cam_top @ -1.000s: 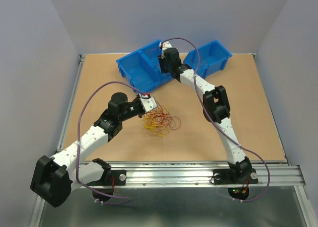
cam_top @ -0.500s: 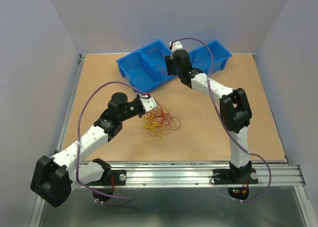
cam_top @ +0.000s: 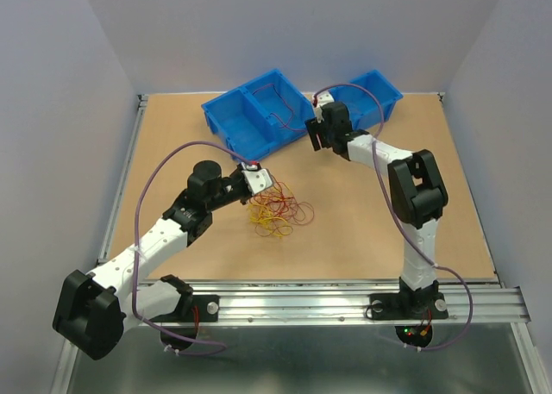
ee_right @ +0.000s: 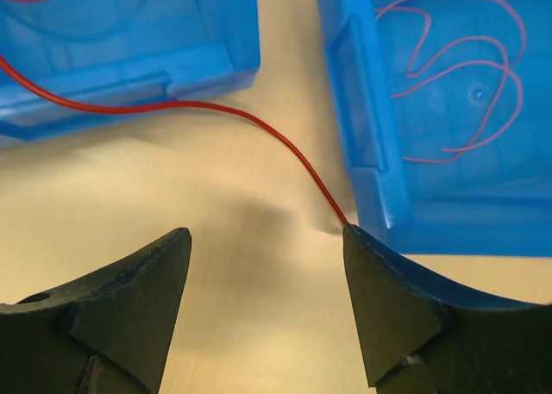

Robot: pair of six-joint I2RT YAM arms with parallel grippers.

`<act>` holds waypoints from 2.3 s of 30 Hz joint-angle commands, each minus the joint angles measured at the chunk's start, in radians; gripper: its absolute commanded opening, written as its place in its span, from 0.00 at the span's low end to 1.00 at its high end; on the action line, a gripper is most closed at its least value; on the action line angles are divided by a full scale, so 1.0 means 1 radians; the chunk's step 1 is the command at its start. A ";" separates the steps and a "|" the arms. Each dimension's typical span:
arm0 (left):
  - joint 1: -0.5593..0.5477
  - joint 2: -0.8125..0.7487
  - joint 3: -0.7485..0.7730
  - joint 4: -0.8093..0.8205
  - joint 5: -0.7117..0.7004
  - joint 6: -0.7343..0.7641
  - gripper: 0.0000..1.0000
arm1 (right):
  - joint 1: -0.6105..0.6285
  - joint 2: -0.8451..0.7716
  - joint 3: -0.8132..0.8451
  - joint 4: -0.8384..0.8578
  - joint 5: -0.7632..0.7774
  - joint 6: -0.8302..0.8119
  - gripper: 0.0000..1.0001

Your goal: Untangle the cables

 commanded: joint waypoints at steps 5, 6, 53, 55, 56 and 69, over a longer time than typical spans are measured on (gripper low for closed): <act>-0.004 0.006 0.035 0.043 0.001 -0.009 0.25 | -0.035 0.120 0.119 0.033 -0.132 -0.123 0.77; -0.004 0.007 0.035 0.044 -0.002 -0.010 0.25 | -0.047 0.132 0.135 0.033 -0.181 -0.127 0.77; -0.002 0.006 0.039 0.037 -0.003 -0.009 0.26 | -0.069 0.106 0.135 -0.260 -0.422 -0.045 0.01; -0.004 0.006 0.039 0.037 -0.002 -0.007 0.26 | -0.069 0.089 0.141 -0.252 -0.445 -0.034 0.01; -0.004 0.003 0.039 0.037 -0.002 -0.007 0.26 | -0.069 0.083 0.142 -0.240 -0.452 -0.026 0.01; -0.004 0.004 0.036 0.037 0.003 -0.006 0.26 | -0.069 -0.046 0.040 -0.122 -0.542 0.038 0.01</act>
